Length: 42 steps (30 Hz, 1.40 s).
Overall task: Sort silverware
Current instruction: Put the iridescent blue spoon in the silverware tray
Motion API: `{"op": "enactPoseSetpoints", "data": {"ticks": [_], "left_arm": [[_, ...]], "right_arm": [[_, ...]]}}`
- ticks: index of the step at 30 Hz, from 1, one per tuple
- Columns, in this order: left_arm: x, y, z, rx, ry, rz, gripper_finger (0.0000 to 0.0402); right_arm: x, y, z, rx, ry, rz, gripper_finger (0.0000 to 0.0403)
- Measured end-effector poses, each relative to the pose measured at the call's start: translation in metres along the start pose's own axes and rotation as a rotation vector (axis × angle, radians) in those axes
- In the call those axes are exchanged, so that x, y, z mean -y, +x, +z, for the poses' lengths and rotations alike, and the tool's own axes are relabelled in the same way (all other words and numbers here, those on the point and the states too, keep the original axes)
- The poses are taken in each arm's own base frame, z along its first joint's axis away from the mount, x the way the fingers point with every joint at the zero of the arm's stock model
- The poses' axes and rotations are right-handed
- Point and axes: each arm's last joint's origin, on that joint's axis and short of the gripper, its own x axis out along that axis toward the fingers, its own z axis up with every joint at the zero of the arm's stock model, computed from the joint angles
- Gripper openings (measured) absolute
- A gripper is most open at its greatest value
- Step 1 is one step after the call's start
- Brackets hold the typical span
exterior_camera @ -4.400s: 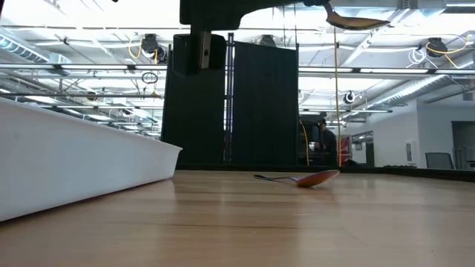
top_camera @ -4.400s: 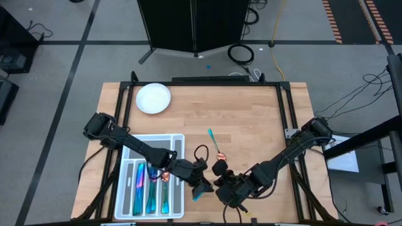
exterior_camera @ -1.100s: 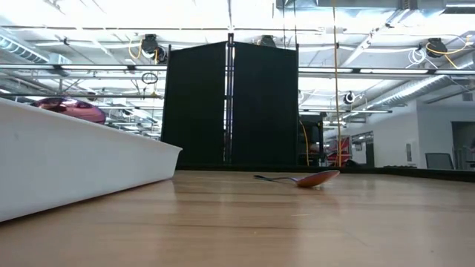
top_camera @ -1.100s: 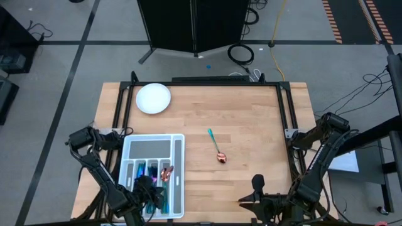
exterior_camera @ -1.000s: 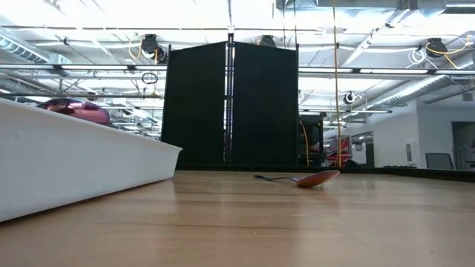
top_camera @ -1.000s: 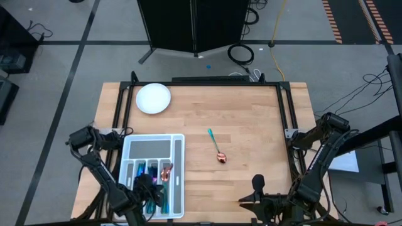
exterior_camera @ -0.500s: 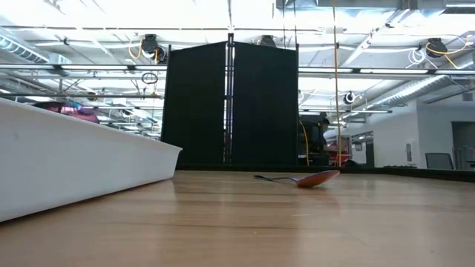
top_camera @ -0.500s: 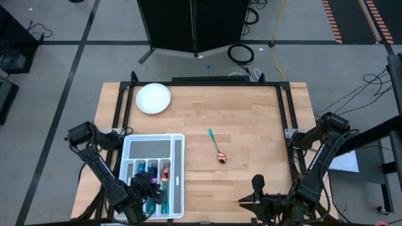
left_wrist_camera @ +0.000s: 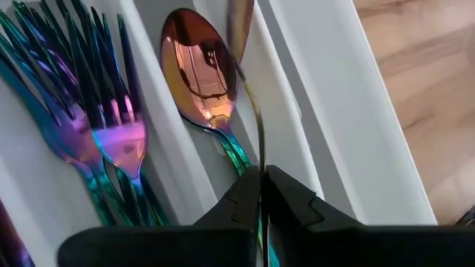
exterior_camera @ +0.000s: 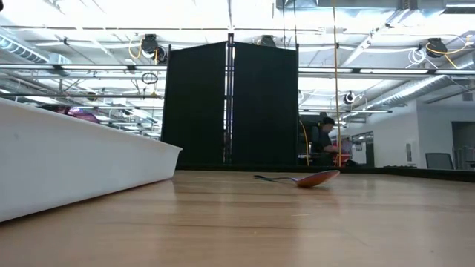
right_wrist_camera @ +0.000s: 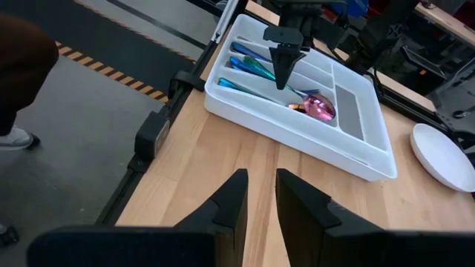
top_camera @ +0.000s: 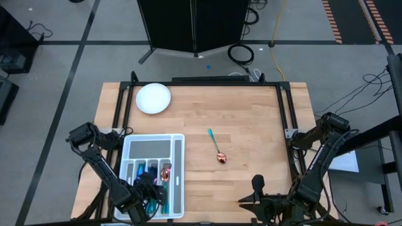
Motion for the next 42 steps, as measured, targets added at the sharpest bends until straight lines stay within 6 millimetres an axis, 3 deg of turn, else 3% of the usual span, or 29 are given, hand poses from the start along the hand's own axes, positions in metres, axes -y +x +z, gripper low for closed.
{"op": "enactPoseSetpoints", "data": {"ticks": [10,19,23,27,31,37,42], "left_arm": [[0.000,0.000,0.000,0.001,0.002,-0.001,0.0077],[0.000,-0.010,0.008,0.004,0.012,-0.003,0.0082],[0.004,-0.024,0.017,0.010,0.118,-0.073,0.0082],[0.014,-0.035,0.034,0.044,0.190,-0.152,0.0082],[0.034,-0.035,0.054,0.053,0.402,-0.225,0.0082],[0.076,-0.014,0.091,0.034,0.701,-0.391,0.0081],[0.097,0.005,0.132,0.061,0.925,-0.490,0.0081]], "right_arm": [[0.000,0.000,0.000,0.002,-0.033,0.001,0.0059],[0.000,0.000,0.000,0.003,-0.034,0.000,0.0059],[0.000,0.000,0.000,0.003,-0.035,0.001,0.0059],[0.000,0.000,0.000,0.003,-0.041,0.001,0.0059],[0.000,0.000,0.000,0.003,-0.042,-0.001,0.0059],[0.000,0.000,0.000,0.003,0.008,0.000,0.0059],[-0.002,-0.001,0.000,-0.010,0.080,0.044,0.0059]]}}
